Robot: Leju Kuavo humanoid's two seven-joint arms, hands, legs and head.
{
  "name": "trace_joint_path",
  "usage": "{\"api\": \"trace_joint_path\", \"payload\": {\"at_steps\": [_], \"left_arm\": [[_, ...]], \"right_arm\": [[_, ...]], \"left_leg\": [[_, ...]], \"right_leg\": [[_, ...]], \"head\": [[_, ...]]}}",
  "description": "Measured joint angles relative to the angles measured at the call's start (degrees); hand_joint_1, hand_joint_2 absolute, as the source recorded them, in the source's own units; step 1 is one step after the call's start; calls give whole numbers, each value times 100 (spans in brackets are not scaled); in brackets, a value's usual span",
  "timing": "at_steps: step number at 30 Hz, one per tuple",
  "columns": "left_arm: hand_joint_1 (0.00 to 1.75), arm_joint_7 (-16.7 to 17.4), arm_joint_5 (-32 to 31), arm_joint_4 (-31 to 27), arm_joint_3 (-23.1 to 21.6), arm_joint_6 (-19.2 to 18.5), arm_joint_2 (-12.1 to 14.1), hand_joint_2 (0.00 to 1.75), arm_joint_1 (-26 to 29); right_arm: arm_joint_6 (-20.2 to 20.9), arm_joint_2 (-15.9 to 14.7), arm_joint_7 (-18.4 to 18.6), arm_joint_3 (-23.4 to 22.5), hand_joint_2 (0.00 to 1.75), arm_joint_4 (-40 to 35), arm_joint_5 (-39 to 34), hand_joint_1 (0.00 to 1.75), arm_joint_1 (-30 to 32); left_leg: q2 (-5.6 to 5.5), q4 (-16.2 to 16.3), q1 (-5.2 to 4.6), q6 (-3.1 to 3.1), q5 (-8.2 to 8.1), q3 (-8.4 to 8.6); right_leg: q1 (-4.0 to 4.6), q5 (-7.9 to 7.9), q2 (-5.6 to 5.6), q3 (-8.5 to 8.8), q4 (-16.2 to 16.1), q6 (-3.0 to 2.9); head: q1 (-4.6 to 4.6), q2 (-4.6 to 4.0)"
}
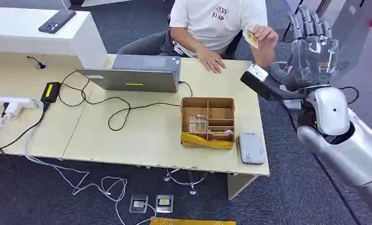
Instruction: Pass the card to the sensor for recognition and then transmit it.
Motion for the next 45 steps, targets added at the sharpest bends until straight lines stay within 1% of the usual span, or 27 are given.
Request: {"api": "trace_joint_path", "payload": {"at_steps": [6, 17, 27, 28, 29, 30, 45], "left_arm": [[0, 0, 0, 0, 0, 4, 0, 0, 3], [0, 17, 0, 0, 0, 7, 11, 0, 12], [0, 37, 0, 0, 2, -2, 17, 0, 22], [0, 35, 0, 0, 4, -2, 17, 0, 22], [0, 37, 0, 0, 7, -2, 20, 0, 23], [0, 37, 0, 0, 9, -4, 20, 0, 23], [0, 37, 0, 0, 24, 7, 26, 0, 31]], "right_arm": [[-122, 332, -103, 450, 175, 89, 2, 0, -22], [-192, 656, -173, 900, 175, 360, 2, 0, -29], [-236, 850, -201, 1145, 175, 655, 17, 0, -15], [-236, 872, -208, 1147, 175, 679, 17, 42, -14], [-236, 876, -208, 1147, 175, 686, 17, 159, -15], [-236, 878, -212, 1149, 175, 713, 15, 175, -14], [-168, 970, -288, 1202, 175, 896, -59, 175, -15]], "left_leg": [[10, 0, 1, -1, -1, 3], [15, 0, 0, -5, -3, 5], [24, 0, 0, -5, -4, 6], [24, 0, 0, -5, -4, 6], [24, 0, 0, -5, -4, 7], [24, 0, 0, -5, -4, 7], [32, 0, 0, -5, -4, 10]], "right_leg": [[1, 0, 10, -1, 1, 0], [1, 0, 13, -2, 0, 0], [0, 0, 18, -4, 0, 0], [0, 0, 18, -4, 0, 0], [0, 0, 19, -4, 0, 0], [0, 0, 18, -4, 0, 0], [1, 1, 31, -4, 0, -1]], "head": [[2, 0], [2, 0], [0, 0], [4, 0], [4, 0], [2, 0], [2, 0]]}}
